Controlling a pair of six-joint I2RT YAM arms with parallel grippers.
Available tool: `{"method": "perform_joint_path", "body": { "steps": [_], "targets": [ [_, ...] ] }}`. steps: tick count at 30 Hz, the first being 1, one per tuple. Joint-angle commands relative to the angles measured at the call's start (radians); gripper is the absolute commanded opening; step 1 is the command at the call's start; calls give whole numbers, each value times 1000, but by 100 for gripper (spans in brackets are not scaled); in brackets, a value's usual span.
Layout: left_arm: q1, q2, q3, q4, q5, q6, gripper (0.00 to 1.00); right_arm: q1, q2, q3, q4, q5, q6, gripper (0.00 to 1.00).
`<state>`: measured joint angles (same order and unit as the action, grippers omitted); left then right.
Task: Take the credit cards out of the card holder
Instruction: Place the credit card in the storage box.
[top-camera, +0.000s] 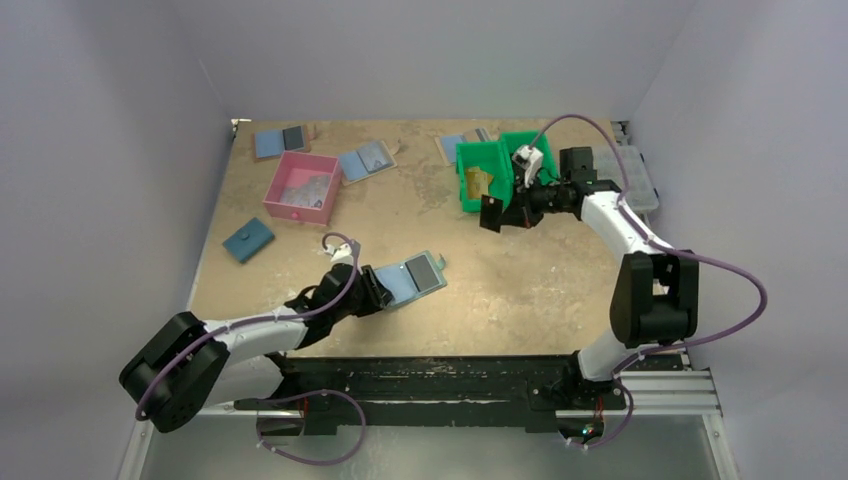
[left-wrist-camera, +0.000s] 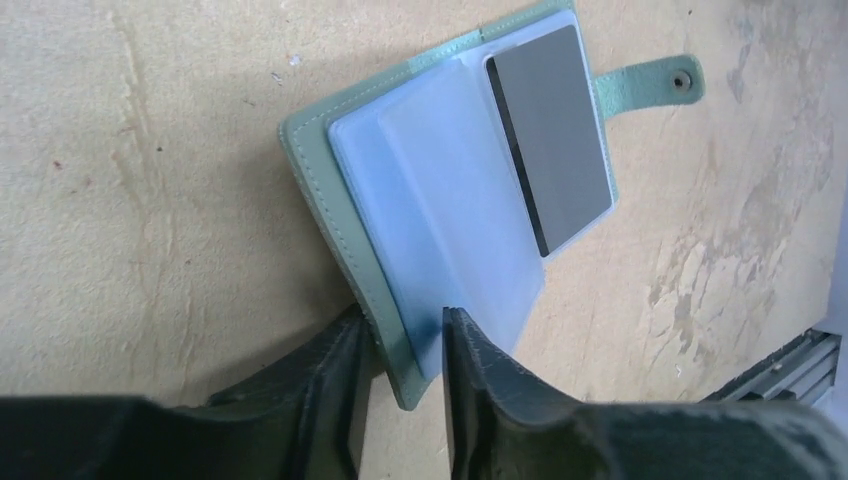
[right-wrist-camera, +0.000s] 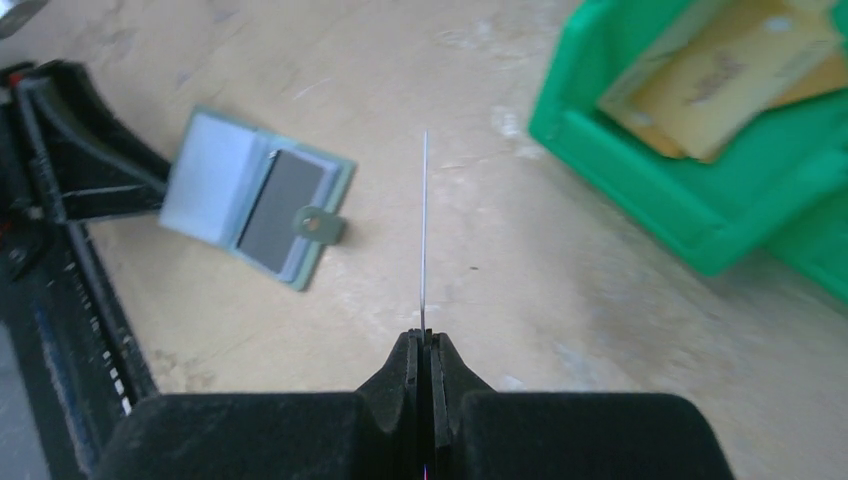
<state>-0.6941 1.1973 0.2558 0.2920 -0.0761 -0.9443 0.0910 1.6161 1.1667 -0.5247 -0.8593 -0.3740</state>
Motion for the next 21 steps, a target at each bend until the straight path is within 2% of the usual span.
{"method": "perform_joint_path", "body": {
  "steps": [1,4,9,15,21],
  "targets": [
    [5,-75,62,-204,-90,43,41,-66,-76,43,163,147,135,0],
    [5,-150,72,-267,-130,55,55,-119,-57,95,193,214,162,0],
    [5,-305,58,-371,-200,36,77,-144,43,262,139,307,130,0],
    [4,-469,40,-400,-182,47,82,-146,184,424,86,352,132,0],
    [5,-526,26,-413,-168,53,82,-146,328,556,10,382,124,0]
  ]
}}
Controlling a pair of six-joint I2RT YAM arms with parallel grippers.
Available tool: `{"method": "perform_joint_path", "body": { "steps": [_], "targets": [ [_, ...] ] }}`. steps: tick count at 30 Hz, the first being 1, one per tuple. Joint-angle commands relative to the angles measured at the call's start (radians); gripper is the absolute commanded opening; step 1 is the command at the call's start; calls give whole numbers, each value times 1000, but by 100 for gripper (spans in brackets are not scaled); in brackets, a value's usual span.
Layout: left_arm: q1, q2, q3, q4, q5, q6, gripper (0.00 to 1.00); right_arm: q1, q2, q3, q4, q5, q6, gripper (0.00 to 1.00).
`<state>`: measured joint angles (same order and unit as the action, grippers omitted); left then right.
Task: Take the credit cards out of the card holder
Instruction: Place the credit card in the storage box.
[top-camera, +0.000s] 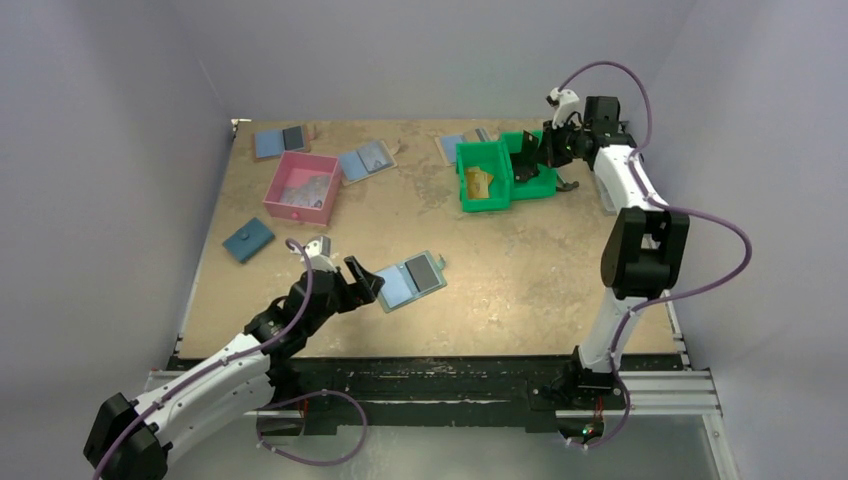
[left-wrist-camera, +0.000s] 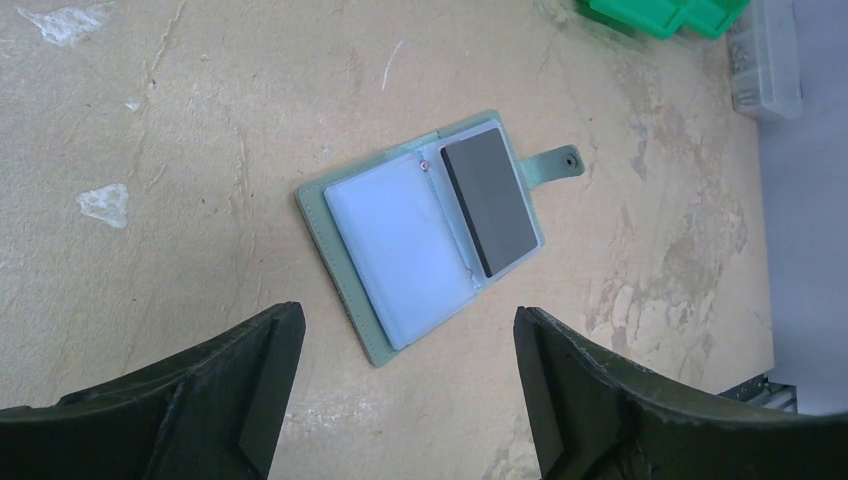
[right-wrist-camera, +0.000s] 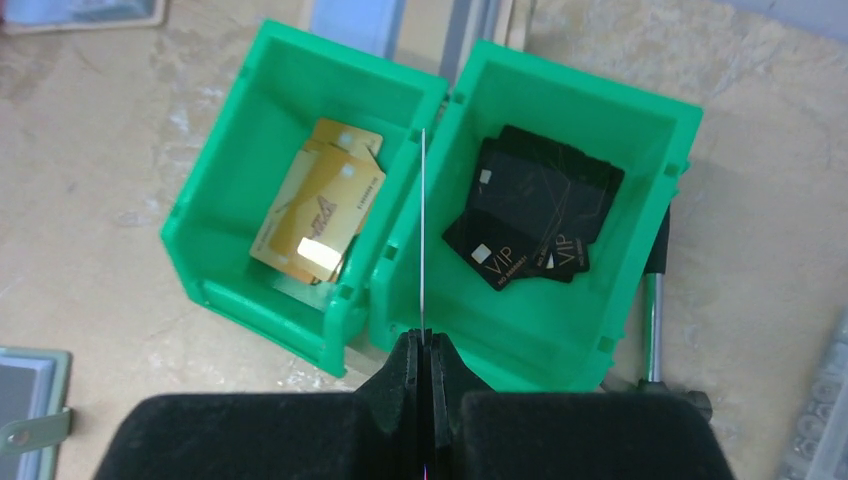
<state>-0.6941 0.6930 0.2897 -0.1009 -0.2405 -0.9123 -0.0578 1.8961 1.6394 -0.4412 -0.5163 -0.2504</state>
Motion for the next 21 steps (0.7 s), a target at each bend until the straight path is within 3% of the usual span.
{"method": "perform_joint_path", "body": {
  "steps": [1,9,11,14,15,16,21],
  "targets": [
    [4,-24,-7,-23,-2,21,82,3,63,99,-83,41,-4,0],
    [4,-18,25,-38,5,32,81,4,210,255,-245,48,-66,3],
    [4,-18,32,-42,7,34,81,5,263,332,-297,54,-77,11],
    [5,-21,41,-55,9,35,81,6,325,420,-330,114,-71,33],
    [4,-22,43,-60,8,35,81,6,330,435,-322,143,-71,33],
    [5,-25,47,-65,8,36,81,6,329,445,-309,183,-62,42],
    [5,-29,67,-90,2,46,81,6,246,406,-180,346,-55,47]
  ]
}}
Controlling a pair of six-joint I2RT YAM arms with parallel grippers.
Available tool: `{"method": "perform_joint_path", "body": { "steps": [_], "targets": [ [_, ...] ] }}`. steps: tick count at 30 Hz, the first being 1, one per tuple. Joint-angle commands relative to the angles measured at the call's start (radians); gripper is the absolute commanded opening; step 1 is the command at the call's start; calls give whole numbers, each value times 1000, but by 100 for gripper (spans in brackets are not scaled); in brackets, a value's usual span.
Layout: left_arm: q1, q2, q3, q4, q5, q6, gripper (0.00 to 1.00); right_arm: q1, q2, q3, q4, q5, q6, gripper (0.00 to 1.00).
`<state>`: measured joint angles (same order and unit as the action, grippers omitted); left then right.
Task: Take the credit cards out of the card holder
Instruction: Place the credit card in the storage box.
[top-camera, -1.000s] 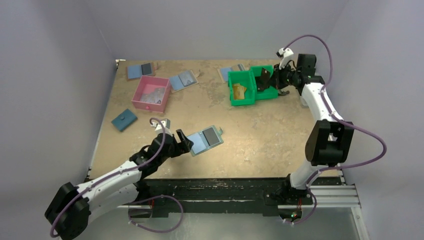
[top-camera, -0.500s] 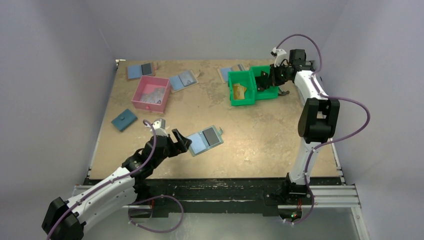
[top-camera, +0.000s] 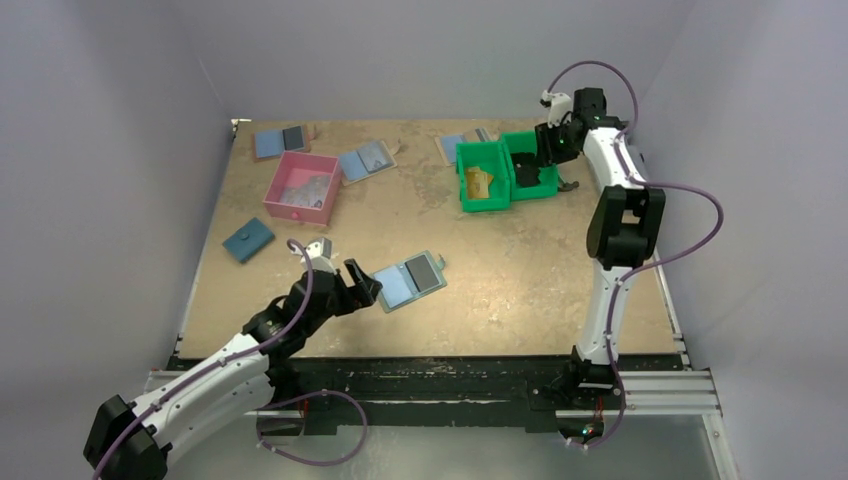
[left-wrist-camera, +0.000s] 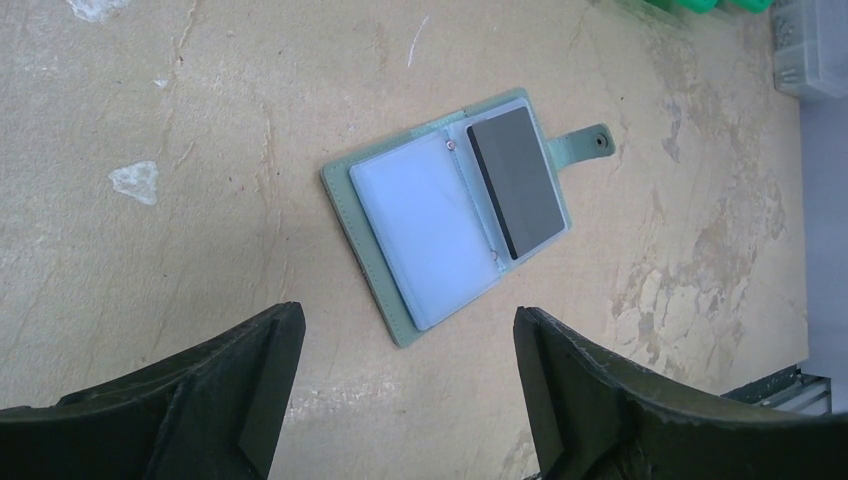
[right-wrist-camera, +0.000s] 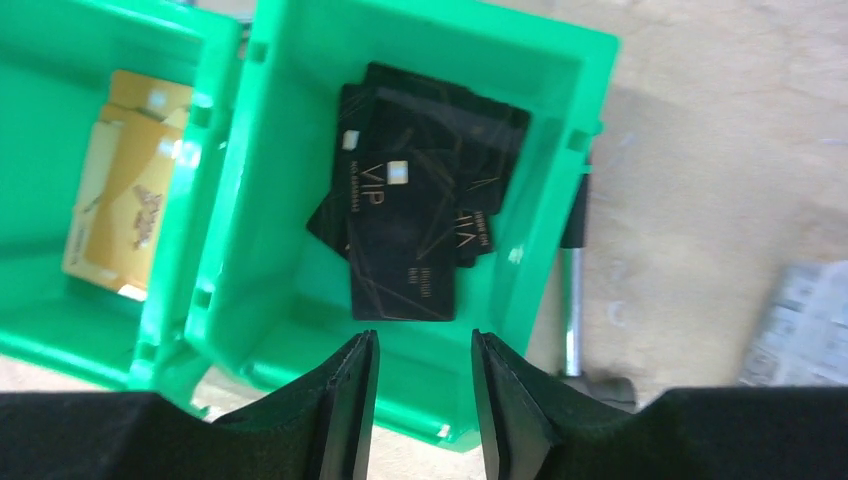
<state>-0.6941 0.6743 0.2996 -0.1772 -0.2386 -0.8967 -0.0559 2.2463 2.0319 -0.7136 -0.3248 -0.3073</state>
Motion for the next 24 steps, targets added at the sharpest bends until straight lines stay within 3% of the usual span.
{"method": "perform_joint_path", "body": {
  "steps": [1,4,9,12,19,24],
  "targets": [
    [5,-9,62,-19,-4,32,81,4,-137,-19,135,163,3,47],
    [4,-7,76,-29,-16,40,82,4,-244,-129,192,133,-9,48],
    [5,5,126,-44,-65,30,99,5,-464,-353,188,-87,-76,52],
    [6,30,183,-44,-44,65,99,5,-616,-491,192,-250,-75,55],
    [4,210,323,-82,183,234,91,5,-848,-700,41,-669,-180,69],
    [-70,314,416,-149,119,284,89,4,-972,-900,56,-833,-285,84]
  ]
}}
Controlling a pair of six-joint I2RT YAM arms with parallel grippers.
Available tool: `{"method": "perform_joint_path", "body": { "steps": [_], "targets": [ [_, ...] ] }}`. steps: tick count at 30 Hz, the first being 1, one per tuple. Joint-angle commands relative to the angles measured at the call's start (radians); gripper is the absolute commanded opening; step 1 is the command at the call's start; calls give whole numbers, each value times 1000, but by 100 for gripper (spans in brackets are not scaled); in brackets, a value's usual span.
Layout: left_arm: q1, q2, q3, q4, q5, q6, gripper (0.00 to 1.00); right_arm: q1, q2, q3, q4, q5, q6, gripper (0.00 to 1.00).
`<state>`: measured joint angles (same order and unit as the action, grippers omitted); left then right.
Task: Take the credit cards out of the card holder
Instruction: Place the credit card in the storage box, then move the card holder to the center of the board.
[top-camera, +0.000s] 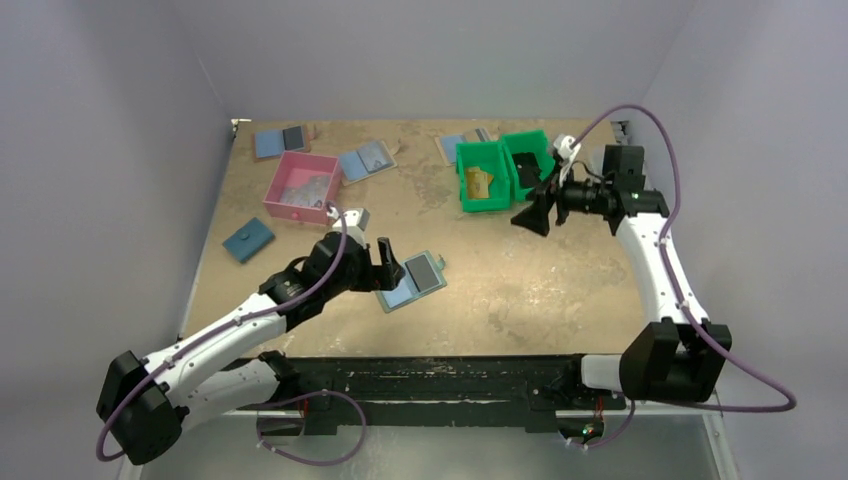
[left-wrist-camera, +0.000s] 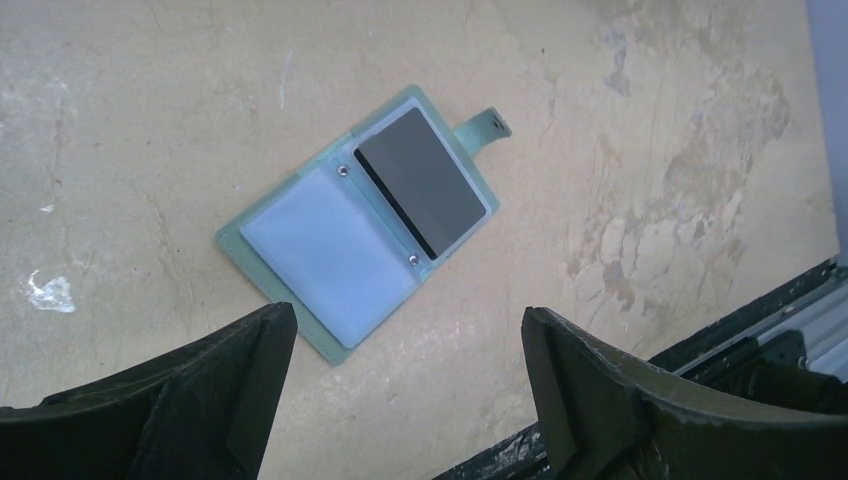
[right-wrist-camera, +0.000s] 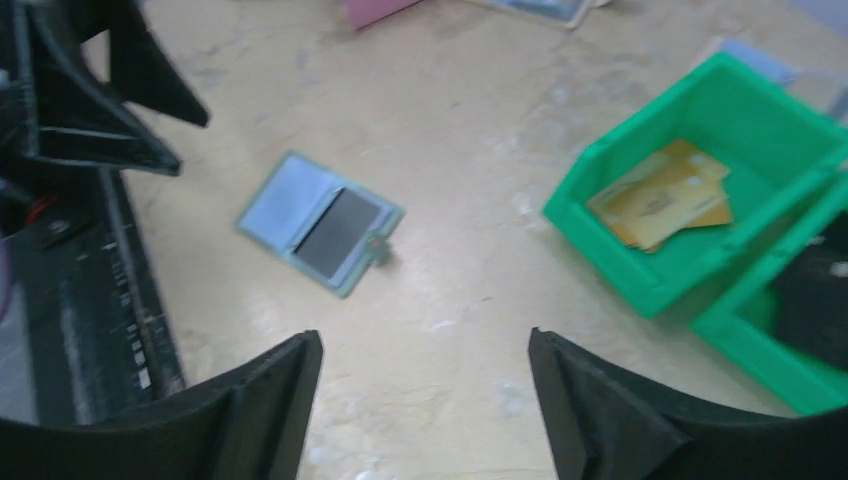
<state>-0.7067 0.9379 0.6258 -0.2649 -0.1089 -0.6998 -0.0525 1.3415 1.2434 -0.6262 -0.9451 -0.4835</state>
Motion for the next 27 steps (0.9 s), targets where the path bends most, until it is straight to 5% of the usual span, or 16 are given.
{"method": "perform_joint_path", "body": {
  "steps": [1,4,11,16,18,27],
  "targets": [
    [-89,72,111,-79,-46,101,89,-1,-78,-133,-29,-207,-124,88],
    [-155,152,174,-130,-118,143,89,-1,-75,-137,-83,-206,-209,99],
    [-192,181,193,-144,-184,147,89,31,-12,-159,-366,-283,-703,99],
    [-190,89,197,-136,-249,145,95,281,-45,-277,124,84,-189,99],
    [-188,81,247,-182,-282,172,97,378,-41,-306,251,224,-104,99],
    [-140,69,474,-400,-452,344,99,581,114,-274,313,419,-106,99]
  ]
}}
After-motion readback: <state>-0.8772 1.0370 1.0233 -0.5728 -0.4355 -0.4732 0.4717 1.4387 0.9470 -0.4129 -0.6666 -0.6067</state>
